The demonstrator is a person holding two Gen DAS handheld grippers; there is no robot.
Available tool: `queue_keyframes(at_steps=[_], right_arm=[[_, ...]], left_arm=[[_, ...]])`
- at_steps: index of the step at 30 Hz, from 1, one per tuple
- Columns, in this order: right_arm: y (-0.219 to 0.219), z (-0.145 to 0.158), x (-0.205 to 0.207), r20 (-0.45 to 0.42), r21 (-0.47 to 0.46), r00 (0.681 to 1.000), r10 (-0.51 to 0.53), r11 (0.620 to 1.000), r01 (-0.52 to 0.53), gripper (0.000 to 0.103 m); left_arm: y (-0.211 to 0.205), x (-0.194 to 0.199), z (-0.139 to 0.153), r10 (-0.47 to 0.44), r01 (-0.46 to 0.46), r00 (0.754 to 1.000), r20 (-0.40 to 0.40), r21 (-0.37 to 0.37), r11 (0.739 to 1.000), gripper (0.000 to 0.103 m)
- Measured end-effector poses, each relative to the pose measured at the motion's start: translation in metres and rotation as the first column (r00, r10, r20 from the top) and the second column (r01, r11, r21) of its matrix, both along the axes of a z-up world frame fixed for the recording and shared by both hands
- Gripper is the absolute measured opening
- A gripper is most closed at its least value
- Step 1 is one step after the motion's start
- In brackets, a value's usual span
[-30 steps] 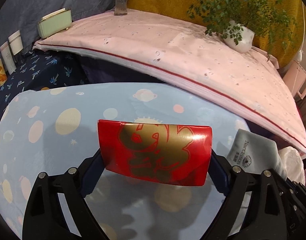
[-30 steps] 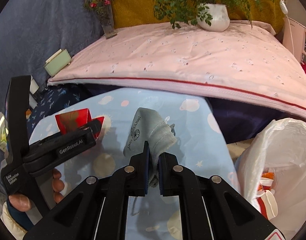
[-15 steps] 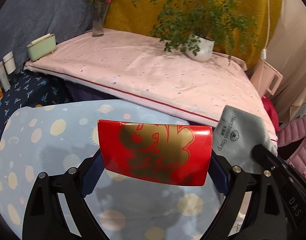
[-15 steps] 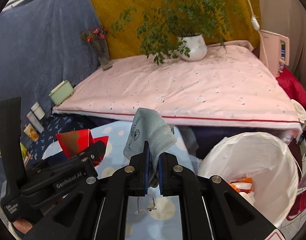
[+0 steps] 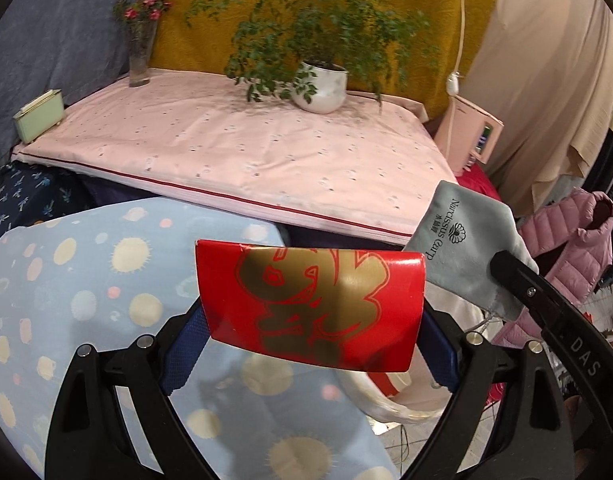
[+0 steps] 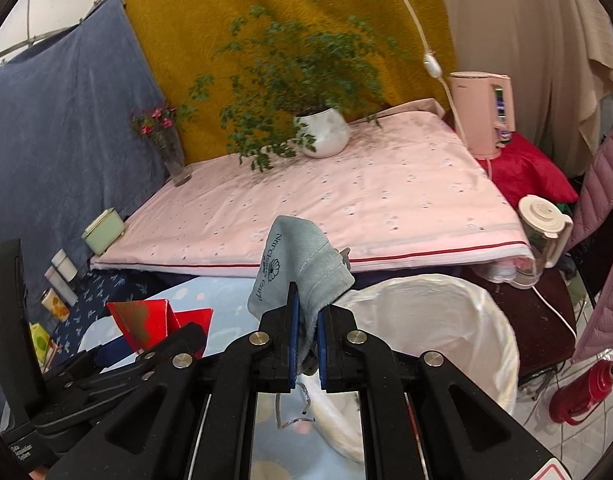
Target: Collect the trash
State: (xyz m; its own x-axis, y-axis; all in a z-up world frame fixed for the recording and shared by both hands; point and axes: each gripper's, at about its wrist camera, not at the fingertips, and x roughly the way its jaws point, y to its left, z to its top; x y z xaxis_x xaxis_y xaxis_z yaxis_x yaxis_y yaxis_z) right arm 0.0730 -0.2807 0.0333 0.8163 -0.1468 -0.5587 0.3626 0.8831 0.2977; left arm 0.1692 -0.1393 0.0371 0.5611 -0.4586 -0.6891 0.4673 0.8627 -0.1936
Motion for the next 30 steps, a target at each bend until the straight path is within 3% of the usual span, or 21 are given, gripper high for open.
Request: queue_keyframes(at_steps=[14, 30], right_arm=[[-0.058, -0.011, -0.047, 0.002, 0.037, 0.994, -0.11, 0.993, 0.11, 0.007], [-0.075, -0.024, -0.059, -0.014, 0.064, 0.991, -0.135, 0.989, 0.136, 0.007]], left_arm=[[-0.063, -0.036, -0.004, -0.116, 0.116, 0.993, -0.004, 0.027, 0.993, 0.088], [-0.087, -0.045, -0.015, -0.145, 0.146, 0.989, -0.018, 0.035, 0.989, 0.092]])
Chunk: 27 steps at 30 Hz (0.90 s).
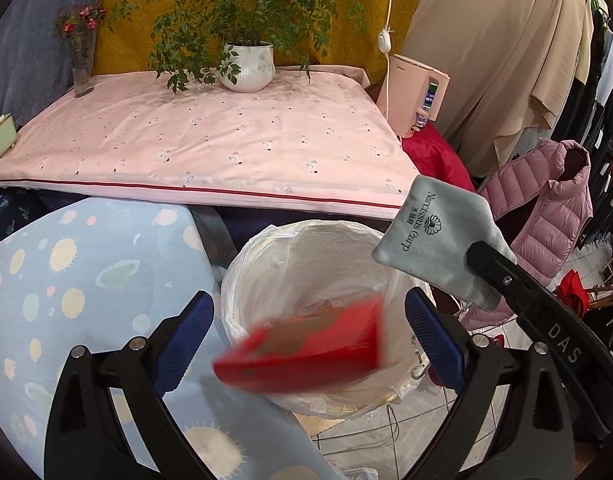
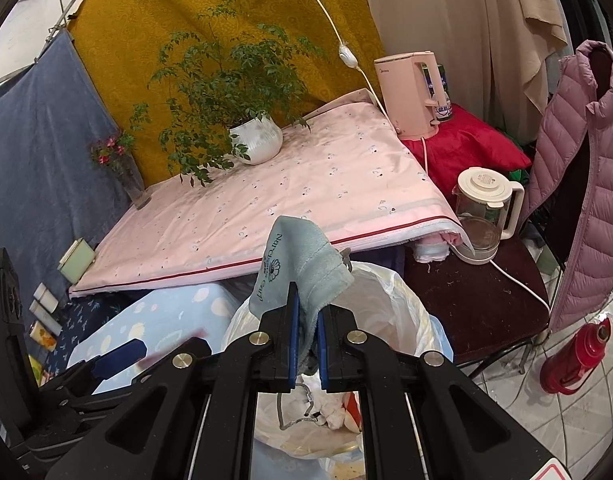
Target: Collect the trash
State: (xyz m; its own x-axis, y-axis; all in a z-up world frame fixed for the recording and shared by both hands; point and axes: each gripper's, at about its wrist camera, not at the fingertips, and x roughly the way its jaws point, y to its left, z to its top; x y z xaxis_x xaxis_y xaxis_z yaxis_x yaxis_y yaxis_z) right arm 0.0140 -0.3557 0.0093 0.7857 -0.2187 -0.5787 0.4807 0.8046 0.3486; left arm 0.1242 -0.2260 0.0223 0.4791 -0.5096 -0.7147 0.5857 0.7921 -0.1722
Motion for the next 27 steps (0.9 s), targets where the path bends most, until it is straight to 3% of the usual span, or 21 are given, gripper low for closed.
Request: queue_keyframes(at_steps=[16, 21, 22, 25, 27], right_arm=[[0.002, -0.014, 0.01, -0.037, 0.01, 0.999, 0.027, 1.0, -0.027, 0.007], [0.004, -0.022, 0.0, -0.064, -0.006, 0.997, 0.035, 0.999, -0.035, 0.007], [0.004, -0.025, -0.004, -0.072, -0.01, 0.997, 0.036, 0.999, -0.037, 0.007], [0.002, -0.037, -0.005, -0.115, -0.006, 0.992, 0.043, 0.999, -0.044, 0.007], [0.002, -0.042, -0.004, -0.13, 0.005, 0.99, 0.055, 0.998, -0.055, 0.007]], left_arm=[[0.025, 0.01, -0.015, 0.068, -0.067, 0.998, -0.013, 0.027, 0.997, 0.092], [0.049, -0.029, -0.042, 0.033, -0.031, 0.997, -0.064, 0.029, 0.999, 0.092], [0.048, -0.04, -0.051, 0.003, 0.0, 0.997, -0.071, 0.043, 0.999, 0.092], [0.035, -0.058, -0.087, -0.045, 0.053, 0.998, -0.05, 0.176, 0.983, 0.09], [0.033, -0.06, -0.097, -0.049, 0.061, 0.997, -0.067, 0.204, 0.977, 0.087]])
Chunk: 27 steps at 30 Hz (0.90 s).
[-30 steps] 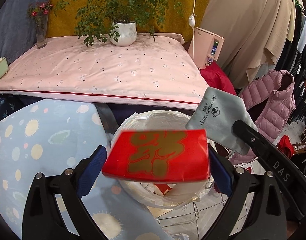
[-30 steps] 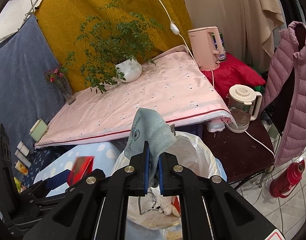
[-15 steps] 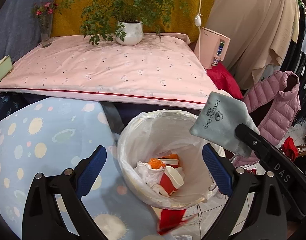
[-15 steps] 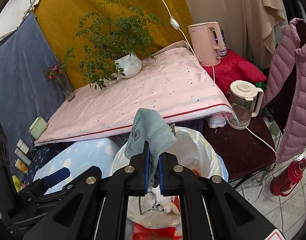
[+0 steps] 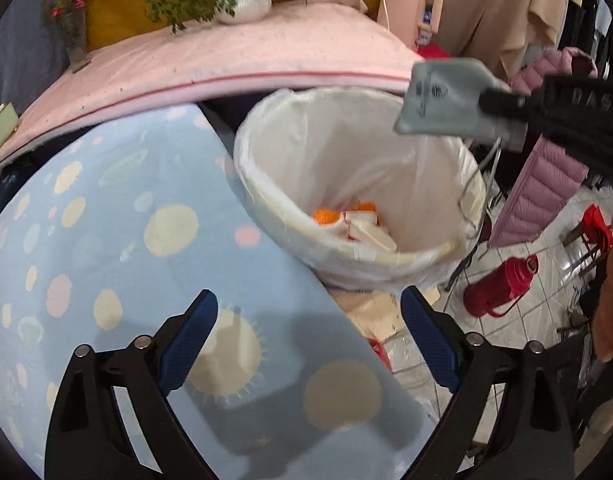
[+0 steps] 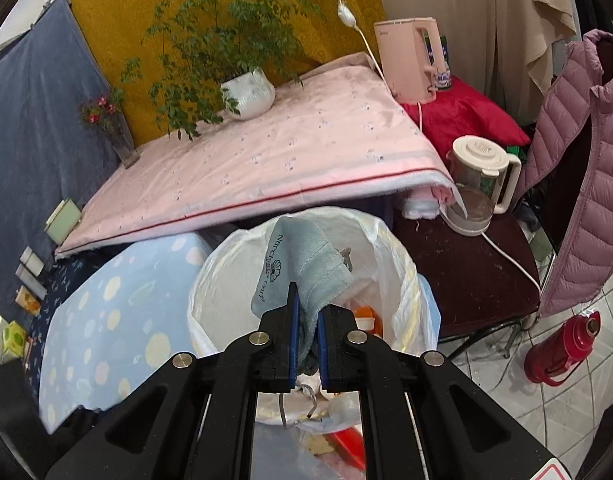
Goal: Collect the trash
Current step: 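Lower the grey pouch into the bin and open the right tool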
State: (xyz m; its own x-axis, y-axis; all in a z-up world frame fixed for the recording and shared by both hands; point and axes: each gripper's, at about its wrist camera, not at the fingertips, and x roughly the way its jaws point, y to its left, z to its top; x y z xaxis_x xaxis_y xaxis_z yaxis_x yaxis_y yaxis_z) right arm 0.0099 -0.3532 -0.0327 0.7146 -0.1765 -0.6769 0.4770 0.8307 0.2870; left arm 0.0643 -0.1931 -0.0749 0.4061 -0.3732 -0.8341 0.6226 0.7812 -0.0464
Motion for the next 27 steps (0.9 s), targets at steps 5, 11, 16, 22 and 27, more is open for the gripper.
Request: queue_keyframes(at_steps=[5, 11, 16, 22, 27], right_arm=[[0.006, -0.001, 0.005, 0.004, -0.004, 1.0, 0.023, 1.0, -0.023, 0.007], [0.013, -0.001, 0.019, 0.009, 0.003, 0.999, 0.046, 0.999, -0.046, 0.007], [0.017, -0.002, 0.033, 0.005, 0.007, 0.998, 0.062, 0.998, -0.062, 0.007], [0.022, -0.005, 0.046, -0.009, 0.008, 0.996, 0.084, 0.996, -0.084, 0.008], [0.023, -0.009, 0.054, -0.022, 0.016, 0.995, 0.094, 0.996, -0.093, 0.01]], left_arm=[[0.004, 0.003, 0.011, 0.02, -0.019, 0.999, 0.039, -0.013, 1.0, 0.088], [0.016, 0.014, 0.02, 0.073, -0.072, 0.995, 0.065, -0.019, 0.997, 0.088], [0.025, 0.023, 0.028, 0.112, -0.11, 0.989, 0.091, -0.027, 0.994, 0.088], [0.032, 0.034, 0.033, 0.149, -0.147, 0.983, 0.106, -0.031, 0.989, 0.088], [0.034, 0.04, 0.035, 0.162, -0.159, 0.98, 0.114, -0.032, 0.987, 0.089]])
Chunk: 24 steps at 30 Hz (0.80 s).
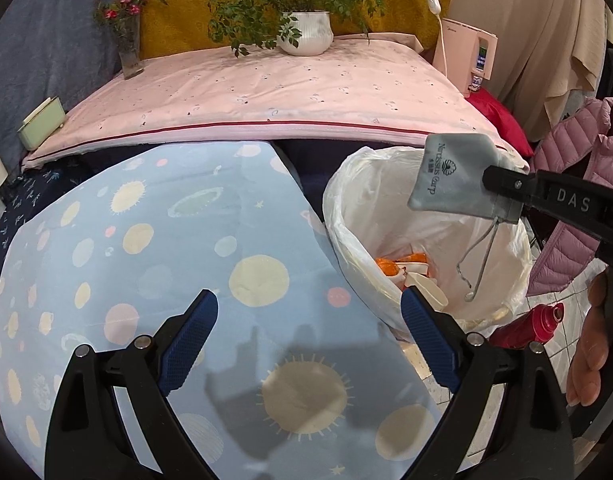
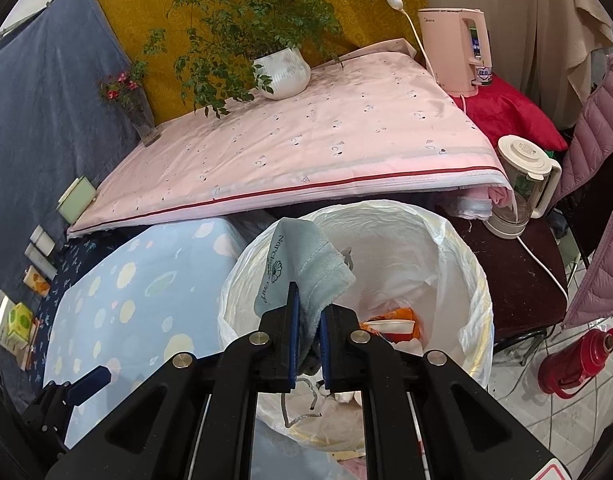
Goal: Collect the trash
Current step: 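Lower the grey pouch into the bin and open the right tool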
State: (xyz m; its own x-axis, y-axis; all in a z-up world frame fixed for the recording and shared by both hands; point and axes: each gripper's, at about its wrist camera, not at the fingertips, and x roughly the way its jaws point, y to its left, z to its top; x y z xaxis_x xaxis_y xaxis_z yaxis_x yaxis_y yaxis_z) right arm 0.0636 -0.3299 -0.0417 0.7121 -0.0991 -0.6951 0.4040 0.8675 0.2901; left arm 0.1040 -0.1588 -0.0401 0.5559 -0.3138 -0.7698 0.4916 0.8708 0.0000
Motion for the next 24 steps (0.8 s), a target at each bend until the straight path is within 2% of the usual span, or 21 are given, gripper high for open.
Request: queue_keyframes(at_steps=[8, 11, 15, 20, 24], right_arm=[[0.006, -0.003, 0.011, -0.008, 0.009, 0.999, 0.033, 0.999, -0.033, 0.015], [0.007, -0.002, 0.012, -0.001, 0.011, 1.0, 0.03, 0.999, -0.03, 0.028], [0.007, 0.0, 0.012, 0.001, 0.01, 1.0, 0.026, 1.0, -0.026, 0.03], [0.011, 0.005, 0.009, 0.004, -0.01, 1.0, 0.025, 1.0, -0.024, 0.046], [0.019, 0.01, 0.008, -0.009, -0.054, 0.999, 0.04, 0.998, -0.04, 0.052]], left_arm=[[0.002, 0.006, 0.002, 0.011, -0.011, 1.0, 0.011, 0.004, 1.0, 0.089], [0.003, 0.008, 0.001, 0.016, -0.016, 1.0, 0.011, 0.007, 1.0, 0.09], [0.004, 0.009, 0.001, 0.024, -0.024, 1.0, 0.01, 0.008, 1.0, 0.09], [0.007, 0.011, 0.002, 0.033, -0.033, 0.999, 0.018, 0.005, 0.999, 0.09], [0.008, 0.012, 0.003, 0.038, -0.038, 0.999, 0.023, 0.005, 0.999, 0.091]])
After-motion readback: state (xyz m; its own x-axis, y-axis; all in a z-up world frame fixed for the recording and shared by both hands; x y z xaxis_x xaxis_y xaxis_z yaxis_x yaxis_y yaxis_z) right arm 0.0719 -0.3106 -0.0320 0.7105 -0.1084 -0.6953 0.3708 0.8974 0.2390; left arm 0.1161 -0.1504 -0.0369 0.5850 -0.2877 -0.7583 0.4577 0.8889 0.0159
